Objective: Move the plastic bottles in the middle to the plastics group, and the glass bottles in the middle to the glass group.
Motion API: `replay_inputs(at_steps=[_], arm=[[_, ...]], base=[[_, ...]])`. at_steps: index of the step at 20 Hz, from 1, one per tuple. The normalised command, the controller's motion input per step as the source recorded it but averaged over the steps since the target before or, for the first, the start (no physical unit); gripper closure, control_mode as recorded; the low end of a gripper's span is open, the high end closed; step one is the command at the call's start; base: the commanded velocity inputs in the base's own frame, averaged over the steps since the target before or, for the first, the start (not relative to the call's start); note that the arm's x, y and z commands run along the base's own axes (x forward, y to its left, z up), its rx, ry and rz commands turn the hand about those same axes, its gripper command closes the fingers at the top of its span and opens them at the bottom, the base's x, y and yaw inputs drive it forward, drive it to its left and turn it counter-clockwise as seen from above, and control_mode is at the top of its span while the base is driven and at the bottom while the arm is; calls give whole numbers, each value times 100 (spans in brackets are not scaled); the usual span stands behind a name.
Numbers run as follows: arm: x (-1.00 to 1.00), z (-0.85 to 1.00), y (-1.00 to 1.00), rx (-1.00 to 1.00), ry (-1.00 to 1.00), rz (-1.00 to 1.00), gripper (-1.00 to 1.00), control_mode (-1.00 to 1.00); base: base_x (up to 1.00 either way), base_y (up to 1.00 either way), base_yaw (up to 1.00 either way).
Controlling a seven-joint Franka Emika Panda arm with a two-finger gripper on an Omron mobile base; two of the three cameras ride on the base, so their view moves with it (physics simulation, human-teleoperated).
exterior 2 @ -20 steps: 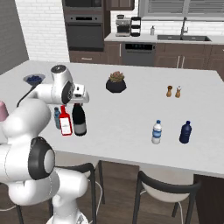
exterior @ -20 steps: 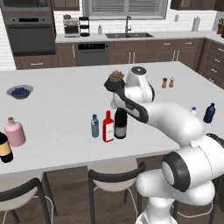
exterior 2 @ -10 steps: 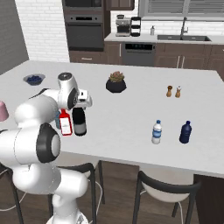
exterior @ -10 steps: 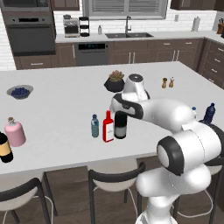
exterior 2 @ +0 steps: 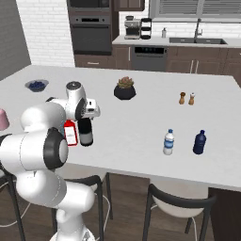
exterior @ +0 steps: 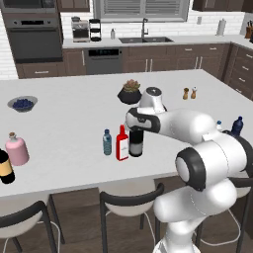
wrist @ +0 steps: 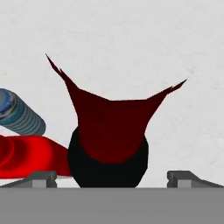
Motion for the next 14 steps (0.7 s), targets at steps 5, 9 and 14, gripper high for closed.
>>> replay_inputs(at_steps=[5, 9, 14], arm=[[5, 0, 1, 0, 0, 6, -100, -100], [8, 0, 3, 0, 0, 5, -100, -100], [2, -7, 2, 0, 0, 5, -100, -100]], base=[[0, 0, 0], [0, 0, 0], [0, 0, 0]])
